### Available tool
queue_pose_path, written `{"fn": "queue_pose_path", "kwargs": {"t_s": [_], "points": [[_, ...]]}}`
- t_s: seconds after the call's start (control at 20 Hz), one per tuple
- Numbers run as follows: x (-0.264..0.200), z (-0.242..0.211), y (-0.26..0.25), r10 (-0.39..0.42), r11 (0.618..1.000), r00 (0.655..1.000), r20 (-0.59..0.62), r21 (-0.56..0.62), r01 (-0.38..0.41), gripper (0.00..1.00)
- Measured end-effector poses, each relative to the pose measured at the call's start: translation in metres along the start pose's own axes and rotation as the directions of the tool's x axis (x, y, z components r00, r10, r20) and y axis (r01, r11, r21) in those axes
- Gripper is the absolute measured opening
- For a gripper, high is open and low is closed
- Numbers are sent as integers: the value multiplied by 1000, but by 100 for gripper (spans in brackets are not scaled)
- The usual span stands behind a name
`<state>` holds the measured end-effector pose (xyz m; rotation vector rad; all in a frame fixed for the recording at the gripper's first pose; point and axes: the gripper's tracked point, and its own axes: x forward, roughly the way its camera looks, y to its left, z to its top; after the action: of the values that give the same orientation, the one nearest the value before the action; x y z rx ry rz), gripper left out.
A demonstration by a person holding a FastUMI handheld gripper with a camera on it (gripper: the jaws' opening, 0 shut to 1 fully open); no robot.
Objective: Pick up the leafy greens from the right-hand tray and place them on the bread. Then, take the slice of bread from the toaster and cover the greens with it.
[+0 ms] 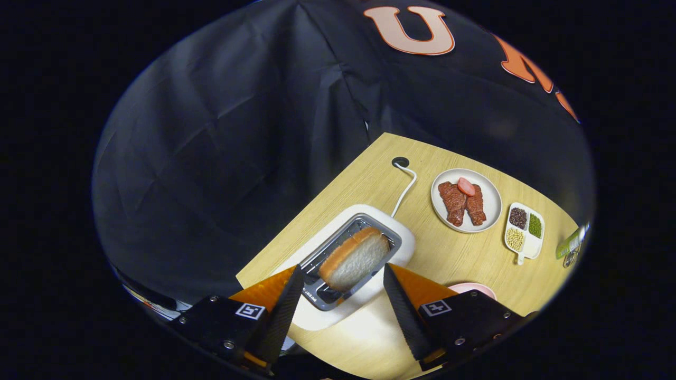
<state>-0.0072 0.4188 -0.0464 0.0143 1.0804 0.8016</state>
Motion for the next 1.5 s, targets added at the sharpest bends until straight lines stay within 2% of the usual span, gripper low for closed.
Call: {"fn": "queue_pose_path", "kwargs": {"t_s": [0.2,0.35,0.65,1.15,1.4,1.5], "points": [[15,-2,5,0,997,998,-60,78,5,90],[24,-5,-1,-52,997,995,-81,54,56,89],[32,-18,-6,-86,996,988,-132,14,88,79],[32,-25,-8,-72,997,987,-141,23,76,46],[29,-25,-9,-63,997,990,-124,35,68,22],[26,-25,-10,-55,997,991,-120,38,60,17]]}}
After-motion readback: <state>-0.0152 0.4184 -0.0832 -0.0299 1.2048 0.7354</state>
